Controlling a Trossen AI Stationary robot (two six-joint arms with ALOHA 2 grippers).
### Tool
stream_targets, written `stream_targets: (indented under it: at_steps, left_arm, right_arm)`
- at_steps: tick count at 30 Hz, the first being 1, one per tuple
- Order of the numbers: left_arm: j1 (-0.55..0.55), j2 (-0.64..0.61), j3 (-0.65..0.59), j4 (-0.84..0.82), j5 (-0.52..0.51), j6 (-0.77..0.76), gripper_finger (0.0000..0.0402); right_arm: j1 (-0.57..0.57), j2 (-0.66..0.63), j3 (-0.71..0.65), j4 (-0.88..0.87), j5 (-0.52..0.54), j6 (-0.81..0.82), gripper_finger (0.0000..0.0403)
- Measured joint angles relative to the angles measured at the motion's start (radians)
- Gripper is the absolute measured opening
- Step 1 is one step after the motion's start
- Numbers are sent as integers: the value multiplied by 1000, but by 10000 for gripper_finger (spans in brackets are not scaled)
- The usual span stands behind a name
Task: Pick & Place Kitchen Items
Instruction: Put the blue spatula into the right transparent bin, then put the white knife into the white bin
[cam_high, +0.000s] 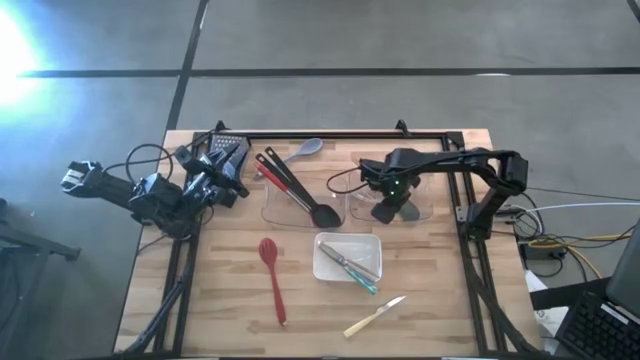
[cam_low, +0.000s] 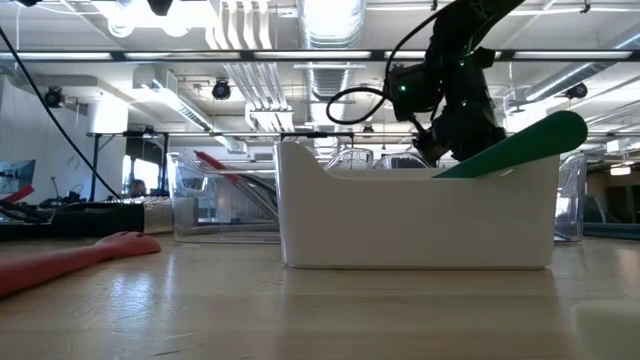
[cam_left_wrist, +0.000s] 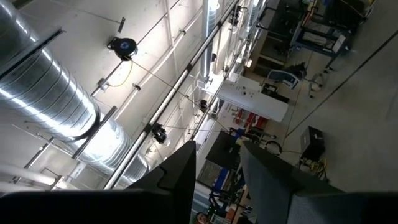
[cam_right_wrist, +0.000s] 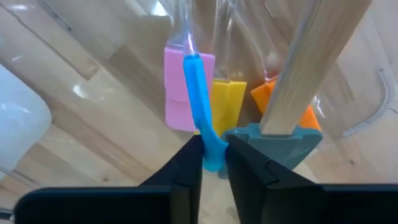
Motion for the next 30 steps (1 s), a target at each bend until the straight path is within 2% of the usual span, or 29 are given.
stream_targets:
  at_steps: [9,13,16,22,26,30]
  left_arm:
    - [0,0,0,0,-1,0,133]
    - [0,0,0,0,-1,0,133]
    - [0,0,0,0,-1,0,133]
    - [0,4,0,-1,0,-30,133]
    - [0,10,0,-5,2,-36,133]
    - [0,12,0,-6,0,-39,133]
  right_arm:
    - [0,-8,10,-8,-4,-3,135]
    - [4,-71,36,-6,38,1,154]
    - [13,-139,50,-2,83,19,161]
    - [48,-284,61,2,54,167,163]
    - [141,-383,68,49,57,217,155]
    - [267,-458,52,150,132,254,144]
